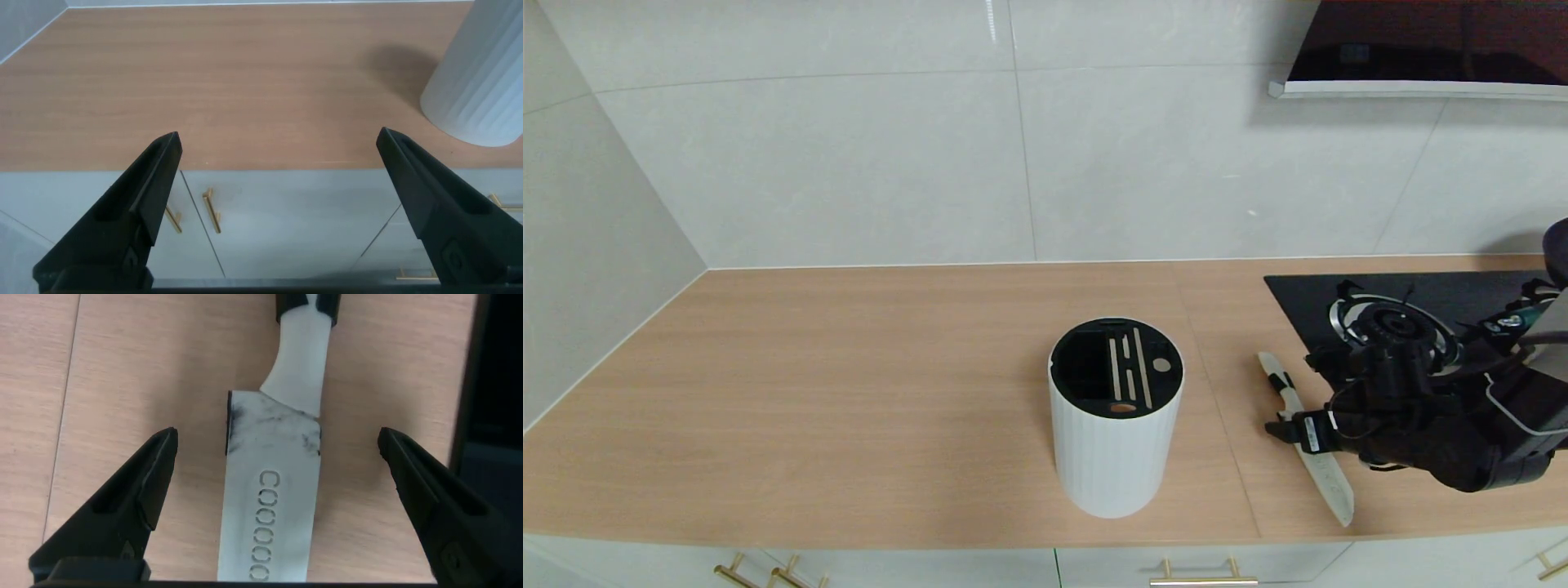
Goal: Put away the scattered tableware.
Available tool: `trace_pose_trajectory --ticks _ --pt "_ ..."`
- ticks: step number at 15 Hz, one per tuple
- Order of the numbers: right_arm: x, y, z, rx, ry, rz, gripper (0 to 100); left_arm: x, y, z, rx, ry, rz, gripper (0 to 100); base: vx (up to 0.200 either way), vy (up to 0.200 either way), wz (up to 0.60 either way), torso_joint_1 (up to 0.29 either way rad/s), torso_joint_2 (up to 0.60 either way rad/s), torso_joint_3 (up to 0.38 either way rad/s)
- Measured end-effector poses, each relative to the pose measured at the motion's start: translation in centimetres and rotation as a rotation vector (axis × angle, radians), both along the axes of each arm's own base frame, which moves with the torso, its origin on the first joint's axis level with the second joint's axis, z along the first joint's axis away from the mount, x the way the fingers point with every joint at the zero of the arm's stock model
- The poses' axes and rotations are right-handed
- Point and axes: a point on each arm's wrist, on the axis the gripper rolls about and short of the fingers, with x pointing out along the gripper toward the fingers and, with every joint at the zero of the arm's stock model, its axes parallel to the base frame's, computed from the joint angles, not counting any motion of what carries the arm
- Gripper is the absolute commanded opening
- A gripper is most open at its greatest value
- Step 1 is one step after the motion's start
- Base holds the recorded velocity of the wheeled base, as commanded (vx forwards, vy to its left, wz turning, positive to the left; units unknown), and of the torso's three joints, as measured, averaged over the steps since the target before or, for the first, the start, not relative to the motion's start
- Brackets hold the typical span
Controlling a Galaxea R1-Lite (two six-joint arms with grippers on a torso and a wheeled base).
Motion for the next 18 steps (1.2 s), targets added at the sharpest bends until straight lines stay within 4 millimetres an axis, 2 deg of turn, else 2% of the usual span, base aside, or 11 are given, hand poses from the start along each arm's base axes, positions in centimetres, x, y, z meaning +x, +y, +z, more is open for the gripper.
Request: trace_pose_trajectory --ticks 8,9,18 --pt "0.56 0.03 -0.41 -0.001 -0.03 -0.006 100 0.0 0.0 0.0 0.0 0.0 0.0 100 0.0 0.0 0.0 0.0 0.0 0.0" --pt "0.56 0.03 -0.43 -0.001 -0.03 -0.006 0 0.0 0.0 0.0 0.0 0.0 0.0 100 0.0 0.0 0.0 0.0 0.0 0.0" --pt "0.64 0.05 -0.84 -0.001 -0.027 -0.005 0 0.0 0.0 0.0 0.0 0.0 0.0 100 0.0 0.0 0.0 0.0 0.0 0.0"
